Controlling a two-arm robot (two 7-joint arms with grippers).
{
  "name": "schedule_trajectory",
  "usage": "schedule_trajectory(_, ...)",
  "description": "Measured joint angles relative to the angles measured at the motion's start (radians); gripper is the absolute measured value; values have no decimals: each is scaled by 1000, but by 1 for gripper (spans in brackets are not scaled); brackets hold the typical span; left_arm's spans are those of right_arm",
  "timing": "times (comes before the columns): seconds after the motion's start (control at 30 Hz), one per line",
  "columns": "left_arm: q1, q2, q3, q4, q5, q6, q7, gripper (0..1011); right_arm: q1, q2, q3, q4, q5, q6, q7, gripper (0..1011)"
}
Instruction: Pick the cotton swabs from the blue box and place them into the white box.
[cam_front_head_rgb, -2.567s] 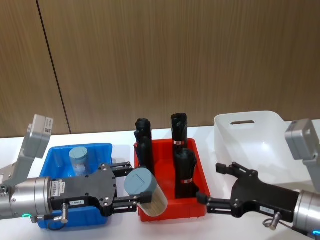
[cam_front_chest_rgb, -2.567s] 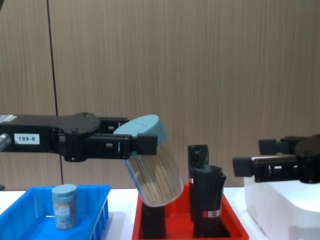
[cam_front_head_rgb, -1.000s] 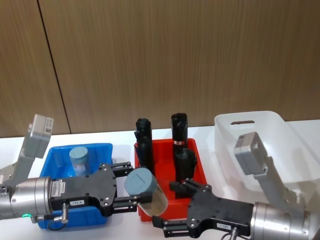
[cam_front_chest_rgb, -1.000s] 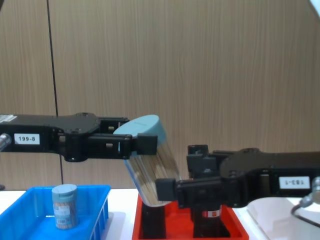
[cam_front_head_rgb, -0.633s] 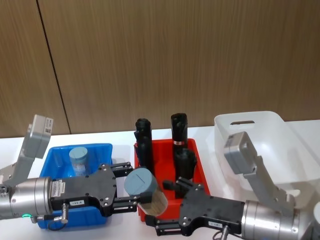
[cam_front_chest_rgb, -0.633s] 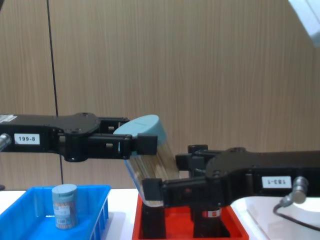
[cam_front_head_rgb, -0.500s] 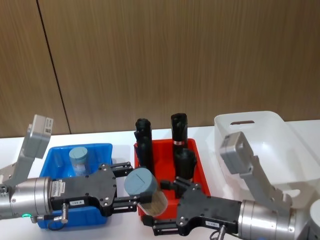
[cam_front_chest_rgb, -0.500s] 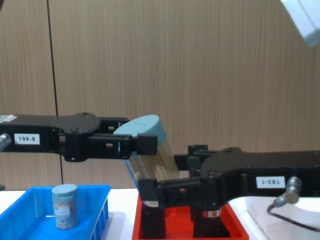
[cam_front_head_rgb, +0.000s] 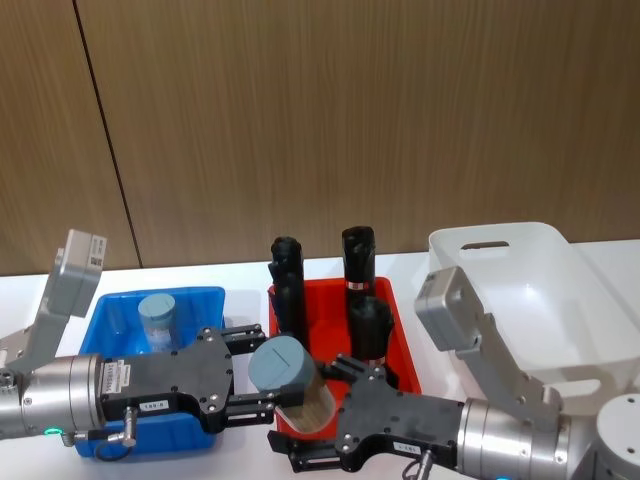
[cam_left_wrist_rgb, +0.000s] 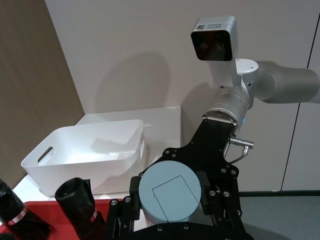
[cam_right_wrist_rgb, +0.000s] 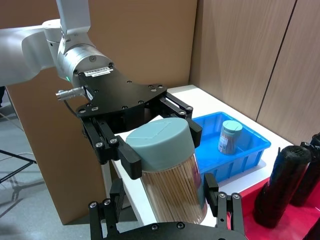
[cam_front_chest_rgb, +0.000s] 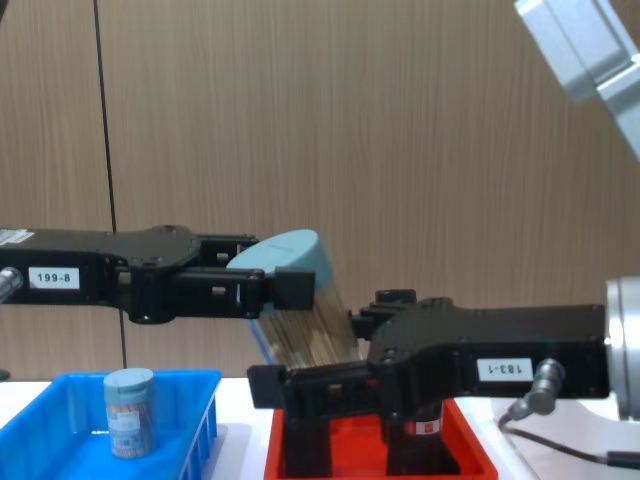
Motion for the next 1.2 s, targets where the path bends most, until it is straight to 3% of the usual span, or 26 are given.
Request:
schedule_trajectory(0.37, 0, 0, 0, 0, 0, 0, 0, 671, 12, -9, -12, 16, -15, -9, -10, 997)
schedule_trajectory(0.53, 0, 0, 0, 0, 0, 0, 0, 671, 16, -10, -15, 22, -18, -14, -13, 907)
schedule_trajectory(0.73, 0, 0, 0, 0, 0, 0, -1, 671, 19, -9, -19, 25, -20, -19, -15, 714)
schedule_trajectory(0.97, 0, 0, 0, 0, 0, 0, -1, 674, 21, -5, -21, 27, -17, -24, -11, 657)
schedule_trajectory(1.2, 0, 0, 0, 0, 1, 0, 0, 885, 23, -1, -23, 27, -11, -26, -8, 650)
